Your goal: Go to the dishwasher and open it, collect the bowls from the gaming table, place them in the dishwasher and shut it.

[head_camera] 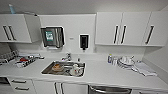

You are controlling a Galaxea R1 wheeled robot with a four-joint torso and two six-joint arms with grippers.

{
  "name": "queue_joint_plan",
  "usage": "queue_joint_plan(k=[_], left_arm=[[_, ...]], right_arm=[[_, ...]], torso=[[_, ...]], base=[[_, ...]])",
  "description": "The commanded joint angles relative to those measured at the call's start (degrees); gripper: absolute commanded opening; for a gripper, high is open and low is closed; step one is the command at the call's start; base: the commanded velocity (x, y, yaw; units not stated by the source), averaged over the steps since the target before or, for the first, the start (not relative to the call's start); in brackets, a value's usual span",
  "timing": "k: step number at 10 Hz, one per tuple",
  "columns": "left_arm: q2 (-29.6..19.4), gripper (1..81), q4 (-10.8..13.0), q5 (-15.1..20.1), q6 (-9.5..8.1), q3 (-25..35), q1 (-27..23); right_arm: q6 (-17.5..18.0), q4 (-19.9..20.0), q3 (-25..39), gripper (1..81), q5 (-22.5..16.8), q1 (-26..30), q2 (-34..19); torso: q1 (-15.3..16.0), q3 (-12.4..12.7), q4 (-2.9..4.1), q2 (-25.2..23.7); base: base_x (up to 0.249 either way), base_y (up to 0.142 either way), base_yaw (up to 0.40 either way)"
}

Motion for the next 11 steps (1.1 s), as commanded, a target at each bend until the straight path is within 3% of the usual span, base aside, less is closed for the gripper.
queue_joint_plan(k=[1, 7, 10, 11], left_arm=[[-0.45, 81.1, 0.74, 2.5, 0.21, 0.62, -2.57], [-0.36, 81.1, 0.66, 2.5, 0.12, 0.71, -2.57], [-2.65, 81.1, 0.66, 2.5, 0.12, 1.68, -2.57], [-4.67, 81.1, 0.74, 2.41, 0.12, 4.49, -2.57]], right_arm=[[-0.11, -0.39, 0.06, 81.1, -2.97, 3.31, -0.62], [-0.02, -0.04, 0.15, 81.1, -3.23, 3.3, -0.89], [0.51, 0.31, 1.9, 81.1, -3.5, 2.96, -2.47], [0.42, -0.12, 5.15, 81.1, -3.67, 2.96, -4.67]], torso=[[0.01, 0.0, 0.0, 0.0], [0.08, -0.02, 0.0, 0.02], [0.06, -0.02, 0.0, 0.02], [0.06, -0.02, 0.0, 0.02]], base=[[0.133, 0.0, 0.0], [0.038, 0.0, 0.0], [0.0, 0.0, 0.0], [0.0, 0.0, 0.0]])
